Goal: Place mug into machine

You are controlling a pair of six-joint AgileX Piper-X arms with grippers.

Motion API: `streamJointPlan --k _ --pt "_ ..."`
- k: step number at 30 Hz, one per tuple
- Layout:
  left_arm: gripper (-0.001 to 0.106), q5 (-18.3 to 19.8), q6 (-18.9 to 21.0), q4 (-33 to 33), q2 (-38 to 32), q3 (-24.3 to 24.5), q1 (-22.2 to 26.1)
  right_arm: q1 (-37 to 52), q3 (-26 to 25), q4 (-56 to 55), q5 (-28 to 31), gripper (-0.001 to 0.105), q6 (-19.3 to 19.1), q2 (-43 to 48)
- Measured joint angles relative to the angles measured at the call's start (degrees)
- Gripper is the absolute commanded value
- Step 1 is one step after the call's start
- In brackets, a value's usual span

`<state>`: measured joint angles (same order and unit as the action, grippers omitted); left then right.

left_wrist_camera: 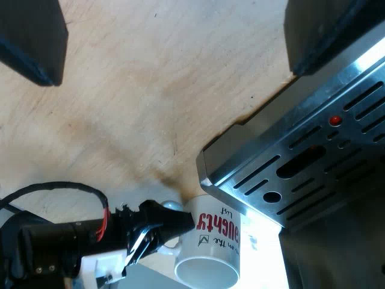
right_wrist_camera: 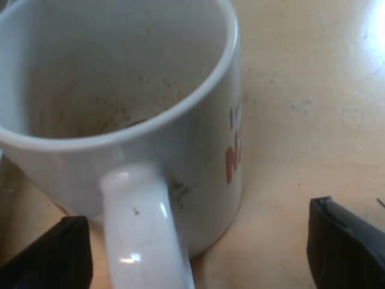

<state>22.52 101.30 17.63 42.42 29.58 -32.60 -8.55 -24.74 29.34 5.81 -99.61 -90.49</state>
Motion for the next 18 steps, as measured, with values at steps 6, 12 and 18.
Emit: streamJointPlan --k 6,12,18 --pt "0.081 0.0 0.0 0.0 0.0 0.0 0.0 0.0 -0.15 0.13 -0.84 0.044 -0.13 -0.88" --pt "0.081 0.0 0.0 0.0 0.0 0.0 0.0 0.0 -0.15 0.44 -0.35 0.0 -1.27 -0.88" --pt "0.081 0.0 -0.13 0.0 0.0 0.0 0.0 0.05 -0.3 0.48 0.04 0.0 -2.89 -0.68"
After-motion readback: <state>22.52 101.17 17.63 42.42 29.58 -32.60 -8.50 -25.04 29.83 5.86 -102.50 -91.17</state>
